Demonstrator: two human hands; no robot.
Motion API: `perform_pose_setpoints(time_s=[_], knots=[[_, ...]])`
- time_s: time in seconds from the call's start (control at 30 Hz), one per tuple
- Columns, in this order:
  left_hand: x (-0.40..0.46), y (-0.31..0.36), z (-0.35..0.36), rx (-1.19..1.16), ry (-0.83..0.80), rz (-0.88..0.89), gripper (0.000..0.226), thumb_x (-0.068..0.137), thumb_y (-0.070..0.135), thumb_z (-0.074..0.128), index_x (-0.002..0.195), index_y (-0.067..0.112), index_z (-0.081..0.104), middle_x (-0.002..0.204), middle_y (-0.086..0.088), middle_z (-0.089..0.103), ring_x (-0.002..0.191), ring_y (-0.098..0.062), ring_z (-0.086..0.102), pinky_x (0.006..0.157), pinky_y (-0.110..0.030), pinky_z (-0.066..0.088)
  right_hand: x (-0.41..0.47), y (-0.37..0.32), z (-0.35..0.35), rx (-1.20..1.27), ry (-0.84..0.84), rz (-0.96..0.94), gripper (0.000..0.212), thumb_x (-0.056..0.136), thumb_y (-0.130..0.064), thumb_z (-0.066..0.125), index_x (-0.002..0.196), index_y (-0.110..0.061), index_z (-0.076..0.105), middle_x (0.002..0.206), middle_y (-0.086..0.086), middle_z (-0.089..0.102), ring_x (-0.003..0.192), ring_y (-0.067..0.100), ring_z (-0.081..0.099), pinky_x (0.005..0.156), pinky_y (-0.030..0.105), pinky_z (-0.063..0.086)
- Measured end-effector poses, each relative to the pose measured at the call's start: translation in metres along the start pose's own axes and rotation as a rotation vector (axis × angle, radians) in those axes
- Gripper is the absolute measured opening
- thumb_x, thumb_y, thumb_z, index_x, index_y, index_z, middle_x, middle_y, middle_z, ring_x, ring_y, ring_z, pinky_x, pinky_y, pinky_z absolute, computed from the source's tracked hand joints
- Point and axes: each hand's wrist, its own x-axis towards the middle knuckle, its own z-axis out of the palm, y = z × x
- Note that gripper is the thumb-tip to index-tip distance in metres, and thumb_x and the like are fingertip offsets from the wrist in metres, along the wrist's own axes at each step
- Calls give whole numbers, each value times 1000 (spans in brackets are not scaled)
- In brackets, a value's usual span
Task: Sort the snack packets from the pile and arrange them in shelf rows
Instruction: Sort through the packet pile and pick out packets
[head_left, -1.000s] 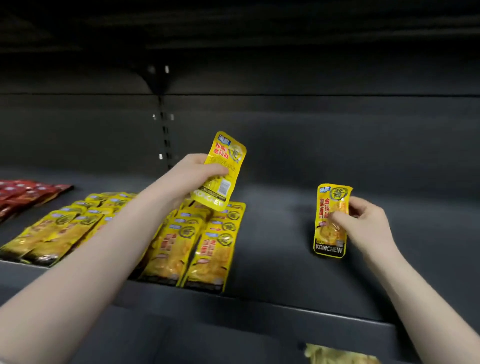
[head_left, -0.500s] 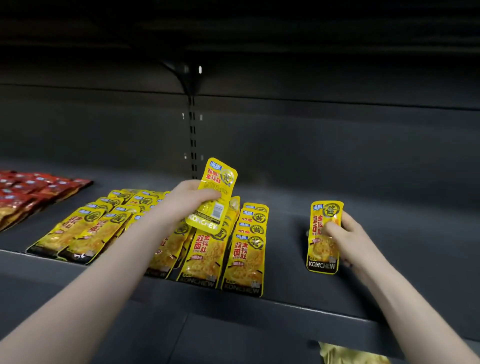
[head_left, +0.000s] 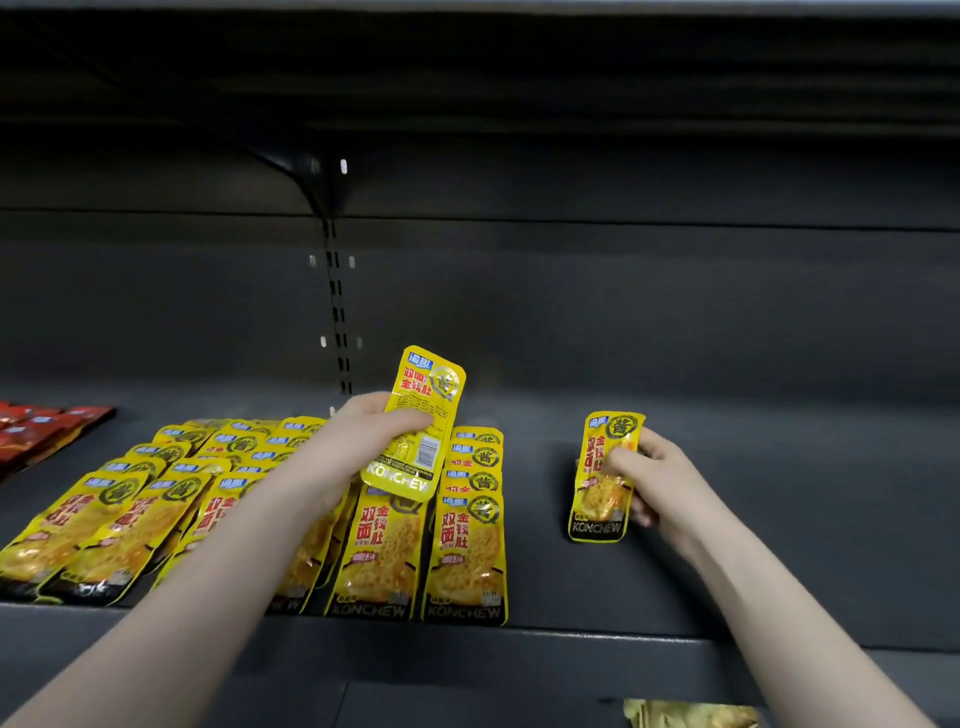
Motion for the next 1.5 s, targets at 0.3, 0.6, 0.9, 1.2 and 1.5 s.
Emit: perform_pose_setpoints(time_s=[0.3,0.6,0.9,1.2,1.5], knots=[[17,0,-16,-40,-15,9,15,89,17,61,96,6,69,90,-12,74,80,-28,70,86,-44,52,53,-14,19,-738,166,-90,20,78,-9,54,64,-15,41,65,4,51,66,28,49,53,27,34],[29,-8,-28,-35,-2,8,13,90,18,61,94,8,69,90,-10,74,85,-28,70,89,-45,51,72,15,49,-594,-65,81,20,76,-13,73,94,-9,68,58,4,55,43,13,52,47,20,45],[34,-13,-27,-26,0,19,15,90,20,61,96,10,69,93,-8,74,92,-28,69,96,-47,48,68,15,19,-869,86,238,38,66,-41,78,80,-11,59,79,2,59,82,24,58,57,26,38],[38,-18,-22,-51,-28,14,11,89,19,62,90,12,70,91,-10,74,93,-33,68,97,-51,47,78,17,27,-689,0,201,20,61,-16,83,75,-9,70,71,5,66,72,20,64,73,32,54],[38,-22,-28,-60,-1,-1,13,89,19,61,92,10,70,91,-8,74,92,-30,69,96,-48,48,71,0,47,-1024,336,-80,12,81,-22,60,93,-21,60,98,7,65,90,31,59,68,27,42]])
